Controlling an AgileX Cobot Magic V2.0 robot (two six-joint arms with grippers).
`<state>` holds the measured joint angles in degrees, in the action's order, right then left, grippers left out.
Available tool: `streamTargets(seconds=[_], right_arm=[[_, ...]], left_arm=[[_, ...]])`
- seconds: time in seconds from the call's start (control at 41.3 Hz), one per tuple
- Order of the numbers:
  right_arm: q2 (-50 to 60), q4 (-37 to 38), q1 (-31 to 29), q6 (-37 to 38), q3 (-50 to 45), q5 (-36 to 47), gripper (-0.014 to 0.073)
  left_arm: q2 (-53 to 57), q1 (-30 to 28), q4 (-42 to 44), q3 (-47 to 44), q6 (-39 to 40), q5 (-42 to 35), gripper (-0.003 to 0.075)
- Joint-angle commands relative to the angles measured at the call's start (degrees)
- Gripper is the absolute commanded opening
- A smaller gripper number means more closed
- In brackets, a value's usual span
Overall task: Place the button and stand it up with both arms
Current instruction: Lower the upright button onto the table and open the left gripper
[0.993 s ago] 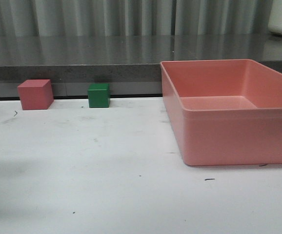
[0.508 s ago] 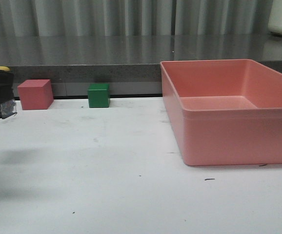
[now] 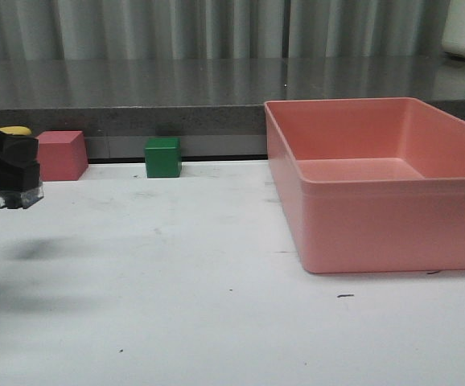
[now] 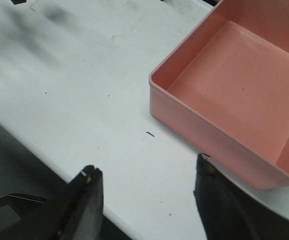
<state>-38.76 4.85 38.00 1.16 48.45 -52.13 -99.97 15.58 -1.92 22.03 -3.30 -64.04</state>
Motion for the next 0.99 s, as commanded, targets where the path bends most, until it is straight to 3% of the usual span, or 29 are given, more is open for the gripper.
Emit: streamTargets(seconds=[0.0,0.291,0.968], right_arm=[[0.11,0.21,-0.31,-0.66,1.42,3.26,0.0436],[0.11,0.21,-0.31,-0.66,1.42,3.26,0.0436],[0.11,0.21,-0.31,-0.66,1.42,3.26,0.0436]], left_arm=[[0.22,-0.10,-0.25,1.10,1.17,-8.53,0.0131],[-3.99,-0.10,-0.25,1.10,1.67,-11.86,0.0132],[-4.49,-0.10,-0.25,-0.67,1.67,-11.35,0.0160]])
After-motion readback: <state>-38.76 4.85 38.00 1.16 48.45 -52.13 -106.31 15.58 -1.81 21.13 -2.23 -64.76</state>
